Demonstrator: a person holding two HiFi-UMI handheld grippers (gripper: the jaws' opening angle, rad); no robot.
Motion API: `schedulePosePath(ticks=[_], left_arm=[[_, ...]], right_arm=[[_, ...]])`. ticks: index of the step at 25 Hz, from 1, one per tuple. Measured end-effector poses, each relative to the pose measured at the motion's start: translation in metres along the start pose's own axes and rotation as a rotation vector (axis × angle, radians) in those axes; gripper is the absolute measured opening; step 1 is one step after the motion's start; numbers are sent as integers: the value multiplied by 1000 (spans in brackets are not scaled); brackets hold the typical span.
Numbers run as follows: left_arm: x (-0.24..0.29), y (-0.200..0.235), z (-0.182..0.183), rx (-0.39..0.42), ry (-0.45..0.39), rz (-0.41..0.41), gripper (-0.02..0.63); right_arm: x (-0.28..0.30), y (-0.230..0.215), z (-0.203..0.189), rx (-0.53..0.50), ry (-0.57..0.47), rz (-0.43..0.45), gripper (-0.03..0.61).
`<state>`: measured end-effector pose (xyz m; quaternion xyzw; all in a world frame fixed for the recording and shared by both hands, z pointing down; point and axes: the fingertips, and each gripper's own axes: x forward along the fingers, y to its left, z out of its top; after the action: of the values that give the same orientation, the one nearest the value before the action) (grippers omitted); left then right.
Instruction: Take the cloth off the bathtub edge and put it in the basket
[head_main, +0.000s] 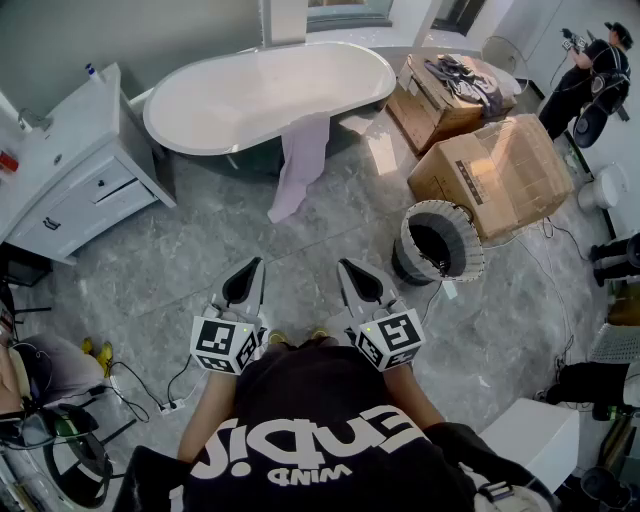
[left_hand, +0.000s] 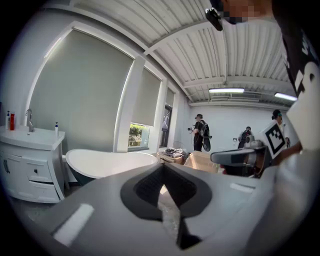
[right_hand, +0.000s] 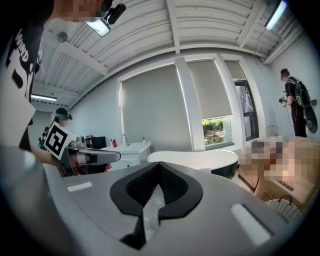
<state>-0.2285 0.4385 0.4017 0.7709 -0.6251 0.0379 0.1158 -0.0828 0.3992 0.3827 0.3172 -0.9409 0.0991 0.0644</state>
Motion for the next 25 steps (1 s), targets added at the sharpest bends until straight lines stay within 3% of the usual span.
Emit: schedulePosePath(ticks=[17, 25], left_arm=[[-2, -36, -20, -14, -1, 89, -2], [17, -42, -15, -10, -20, 92, -2]], right_arm=[[-30, -28, -15, -17, 21, 76, 9], [-29, -52, -15, -17, 19, 78, 9]])
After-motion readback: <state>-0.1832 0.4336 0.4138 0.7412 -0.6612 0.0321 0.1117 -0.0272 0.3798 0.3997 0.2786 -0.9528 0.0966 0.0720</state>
